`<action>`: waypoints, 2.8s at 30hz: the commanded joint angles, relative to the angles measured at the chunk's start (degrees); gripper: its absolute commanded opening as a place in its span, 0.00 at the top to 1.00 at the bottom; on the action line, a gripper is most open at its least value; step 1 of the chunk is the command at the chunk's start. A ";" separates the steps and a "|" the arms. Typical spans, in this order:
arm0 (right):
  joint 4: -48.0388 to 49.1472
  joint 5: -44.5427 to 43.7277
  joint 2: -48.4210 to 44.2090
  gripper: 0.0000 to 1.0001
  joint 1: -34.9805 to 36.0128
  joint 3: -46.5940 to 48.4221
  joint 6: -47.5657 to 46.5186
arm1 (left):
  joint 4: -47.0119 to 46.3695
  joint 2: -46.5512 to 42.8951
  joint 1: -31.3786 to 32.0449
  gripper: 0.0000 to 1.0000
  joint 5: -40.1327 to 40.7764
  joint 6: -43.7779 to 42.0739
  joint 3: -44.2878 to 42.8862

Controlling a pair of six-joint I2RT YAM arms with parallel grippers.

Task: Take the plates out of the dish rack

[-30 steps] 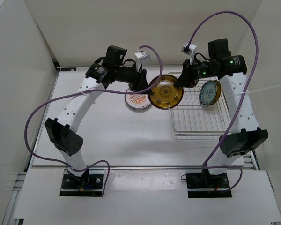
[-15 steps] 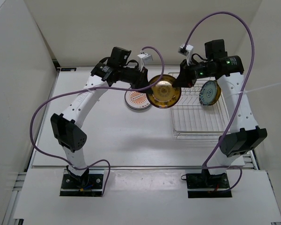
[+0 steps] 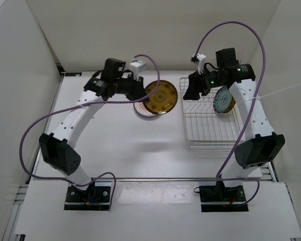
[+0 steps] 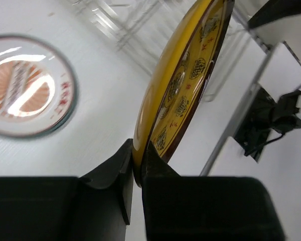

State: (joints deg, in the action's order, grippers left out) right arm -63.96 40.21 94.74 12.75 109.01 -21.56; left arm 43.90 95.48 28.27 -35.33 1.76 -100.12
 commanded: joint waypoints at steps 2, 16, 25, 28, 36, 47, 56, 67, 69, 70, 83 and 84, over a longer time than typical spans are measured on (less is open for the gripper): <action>8.49 -5.83 -4.21 0.33 -4.22 -2.92 4.85 | -4.00 -9.08 -11.90 0.89 -0.07 -0.44 8.96; 12.28 -13.31 -6.41 0.29 -5.90 -6.35 8.20 | -2.76 9.70 -40.39 0.89 -19.25 1.92 20.75; 12.81 -15.42 -10.09 0.28 -5.37 -10.04 7.15 | -4.26 22.02 -42.77 0.89 -12.31 9.40 11.18; 13.34 -16.21 -11.24 0.28 -4.76 -10.57 6.62 | -4.26 24.40 -42.77 0.89 -10.64 11.86 9.51; 13.95 -18.05 -13.26 0.28 -3.61 -13.03 6.09 | -3.73 29.14 -43.83 0.85 -9.32 13.53 9.23; 16.42 -26.06 -13.79 0.14 -3.61 -14.88 8.64 | -1.46 30.12 -45.41 0.38 -8.79 12.40 9.76; 15.89 -42.64 -10.37 0.09 -3.61 -11.99 9.78 | 6.37 17.23 -43.66 0.00 12.54 7.31 9.24; 16.42 -49.70 3.07 0.10 -12.40 -6.28 7.32 | 8.39 -14.34 -36.80 0.00 28.39 -6.94 18.63; 16.42 -49.70 5.44 0.11 -13.63 -5.57 6.71 | 9.88 -18.12 -36.80 0.00 28.39 -7.65 17.77; 16.94 -49.70 6.15 0.11 -13.63 -5.04 6.71 | 10.76 -20.92 -36.28 0.00 28.39 -8.69 16.63; 17.65 -49.08 12.04 0.12 -14.69 -3.81 6.71 | 13.23 -27.19 -36.27 0.00 30.59 -9.59 15.31; 17.65 -49.08 12.05 0.12 -14.69 -3.81 6.71 | 13.23 -27.19 -36.27 0.00 29.89 -9.58 15.30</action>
State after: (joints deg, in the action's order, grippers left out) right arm -47.81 -8.84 105.86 -1.80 102.83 -14.17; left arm 56.07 69.14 -8.03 -4.91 -7.94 -82.87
